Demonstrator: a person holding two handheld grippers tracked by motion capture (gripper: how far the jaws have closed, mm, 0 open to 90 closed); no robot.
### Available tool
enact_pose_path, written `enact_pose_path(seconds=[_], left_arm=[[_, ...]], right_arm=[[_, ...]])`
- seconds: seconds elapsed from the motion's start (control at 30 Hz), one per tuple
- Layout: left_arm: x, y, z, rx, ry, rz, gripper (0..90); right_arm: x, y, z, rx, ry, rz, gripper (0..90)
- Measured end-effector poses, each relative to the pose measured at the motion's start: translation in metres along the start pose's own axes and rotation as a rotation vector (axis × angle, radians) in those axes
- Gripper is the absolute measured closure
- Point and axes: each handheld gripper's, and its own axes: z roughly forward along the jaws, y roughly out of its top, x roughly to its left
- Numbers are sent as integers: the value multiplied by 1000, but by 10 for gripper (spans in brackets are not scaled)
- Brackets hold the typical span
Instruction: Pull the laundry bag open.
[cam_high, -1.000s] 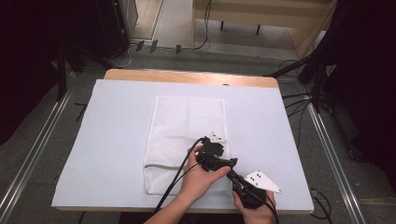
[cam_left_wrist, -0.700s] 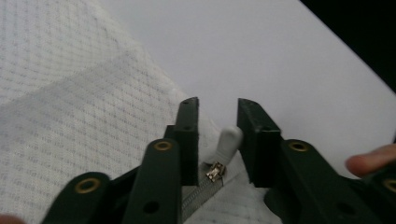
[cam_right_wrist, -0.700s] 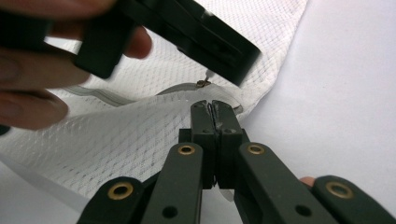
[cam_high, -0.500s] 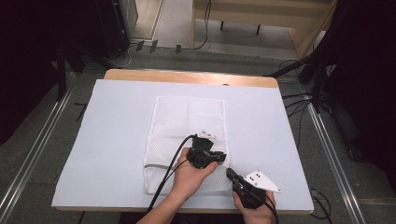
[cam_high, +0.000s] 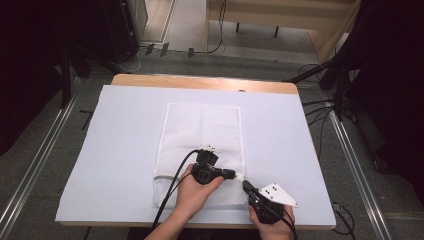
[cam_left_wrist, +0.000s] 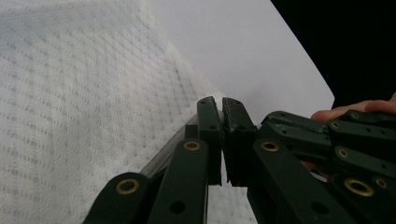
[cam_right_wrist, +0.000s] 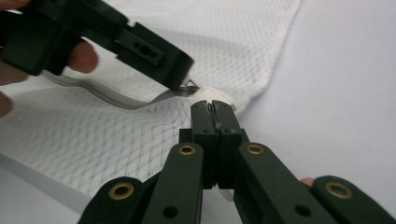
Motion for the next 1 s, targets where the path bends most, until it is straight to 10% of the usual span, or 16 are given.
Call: enact_pose_path(seconds=[0.4, 1.0], left_arm=[[25, -18, -35, -45, 111, -15, 881], [101, -90, -176, -218, 308, -189, 881]], right_arm=[[-4, 7, -9, -4, -51, 21, 900], [-8, 9, -14, 3, -49, 22, 900]])
